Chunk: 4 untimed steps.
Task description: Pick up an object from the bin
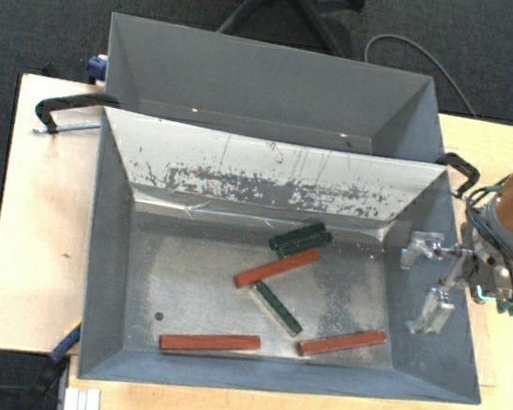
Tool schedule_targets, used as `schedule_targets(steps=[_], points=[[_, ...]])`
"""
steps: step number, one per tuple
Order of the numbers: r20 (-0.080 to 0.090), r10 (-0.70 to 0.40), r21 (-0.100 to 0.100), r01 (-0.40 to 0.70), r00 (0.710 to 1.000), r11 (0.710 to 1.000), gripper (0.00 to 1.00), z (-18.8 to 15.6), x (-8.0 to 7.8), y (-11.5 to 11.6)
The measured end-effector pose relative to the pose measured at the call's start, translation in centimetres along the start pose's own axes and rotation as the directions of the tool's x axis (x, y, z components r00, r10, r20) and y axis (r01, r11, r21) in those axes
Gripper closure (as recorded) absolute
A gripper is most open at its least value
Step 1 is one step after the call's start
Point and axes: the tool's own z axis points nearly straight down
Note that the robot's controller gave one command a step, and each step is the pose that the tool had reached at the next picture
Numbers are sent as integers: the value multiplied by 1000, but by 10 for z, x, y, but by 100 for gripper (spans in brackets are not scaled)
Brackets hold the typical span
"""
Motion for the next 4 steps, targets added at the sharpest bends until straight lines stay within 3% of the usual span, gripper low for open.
schedule_targets(steps=[1, 2, 3, 4], points=[[-1, -239, -2, 239, 971, 971, 0, 148, 3, 40], [11, -228, 5, 228, 974, 974, 0, 112, 7, 35], [9, -289, 4, 289, 957, 957, 0, 114, 6, 43], [3, -364, 1, 364, 931, 931, 0, 145, 6, 42]])
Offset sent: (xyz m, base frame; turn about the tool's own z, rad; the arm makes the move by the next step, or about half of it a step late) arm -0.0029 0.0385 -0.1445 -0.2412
